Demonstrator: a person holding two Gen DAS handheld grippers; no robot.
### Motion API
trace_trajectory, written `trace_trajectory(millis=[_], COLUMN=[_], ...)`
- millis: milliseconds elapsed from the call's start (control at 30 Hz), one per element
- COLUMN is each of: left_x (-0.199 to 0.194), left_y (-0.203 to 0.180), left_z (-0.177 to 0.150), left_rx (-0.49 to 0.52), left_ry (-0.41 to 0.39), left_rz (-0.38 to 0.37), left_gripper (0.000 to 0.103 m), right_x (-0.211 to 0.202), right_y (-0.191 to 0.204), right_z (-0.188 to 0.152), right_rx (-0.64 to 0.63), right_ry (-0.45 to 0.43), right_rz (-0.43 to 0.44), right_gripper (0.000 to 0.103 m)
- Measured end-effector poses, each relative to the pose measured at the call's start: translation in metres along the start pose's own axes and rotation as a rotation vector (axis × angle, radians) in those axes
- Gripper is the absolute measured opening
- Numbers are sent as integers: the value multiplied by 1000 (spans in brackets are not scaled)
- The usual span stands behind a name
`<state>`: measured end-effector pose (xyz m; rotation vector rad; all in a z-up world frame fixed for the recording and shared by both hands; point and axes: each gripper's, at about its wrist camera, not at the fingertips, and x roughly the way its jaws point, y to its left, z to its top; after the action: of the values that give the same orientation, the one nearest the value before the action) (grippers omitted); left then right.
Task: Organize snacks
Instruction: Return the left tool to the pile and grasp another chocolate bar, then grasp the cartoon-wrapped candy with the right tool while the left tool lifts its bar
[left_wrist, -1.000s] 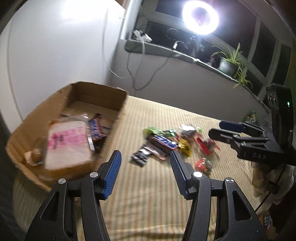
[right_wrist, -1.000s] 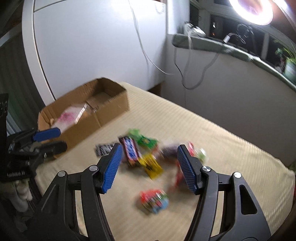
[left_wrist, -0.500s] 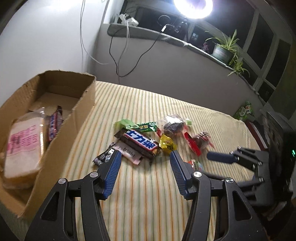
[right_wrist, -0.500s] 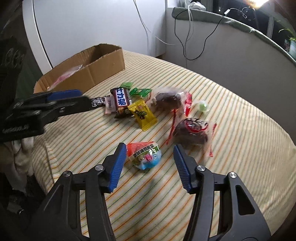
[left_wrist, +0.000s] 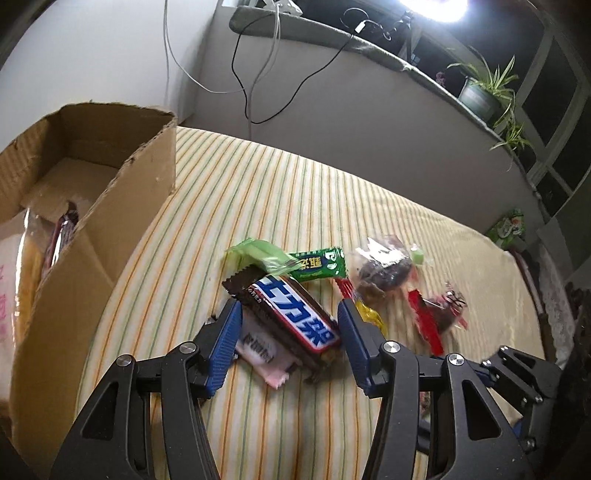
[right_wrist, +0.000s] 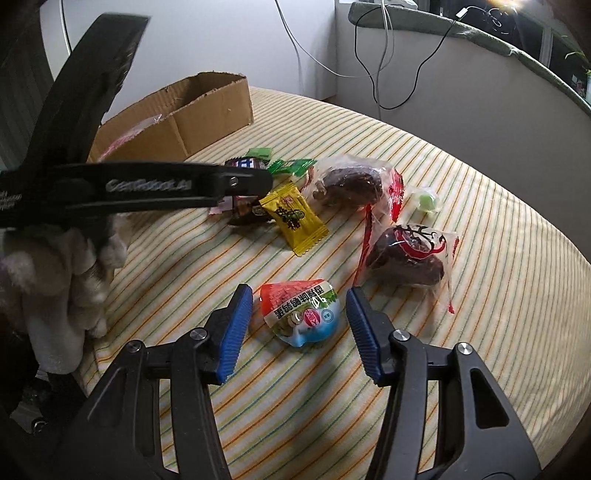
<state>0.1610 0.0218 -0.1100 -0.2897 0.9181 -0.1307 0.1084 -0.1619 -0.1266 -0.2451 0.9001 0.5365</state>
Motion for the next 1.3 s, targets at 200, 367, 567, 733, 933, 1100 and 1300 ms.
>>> trace_trajectory(millis=[200,367,567,733,933,1100,1300], left_x=[11,9,9,2,-12,-21,-41], left_y=[-11,-8,-8,-6,-3,-1,-3], left_z=[2,0,2,-2,-6,-7,-7], left_rx=[71,81,76,70,62,51,55], left_ry=[8,1,-6,-16,-38,-61,-110], left_rz=[49,27,8,2,-11,-21,-26], left_gripper=[53,40,37,34,30,28,28], right_x=[5,8,8,5,-3,-9,-24], right_y=[2,3,2,0,-4,-4,-1], right_z=[1,2,2,-1,-3,-5,-3], right_rx=[-8,-6,-1,13,35,42,39], right_ry=[8,12,9,3,-13,-25,-60], right_rz=[-16,-32,-36,-35,-26,-29,-33], right_gripper=[55,45,44,44,44,43,43])
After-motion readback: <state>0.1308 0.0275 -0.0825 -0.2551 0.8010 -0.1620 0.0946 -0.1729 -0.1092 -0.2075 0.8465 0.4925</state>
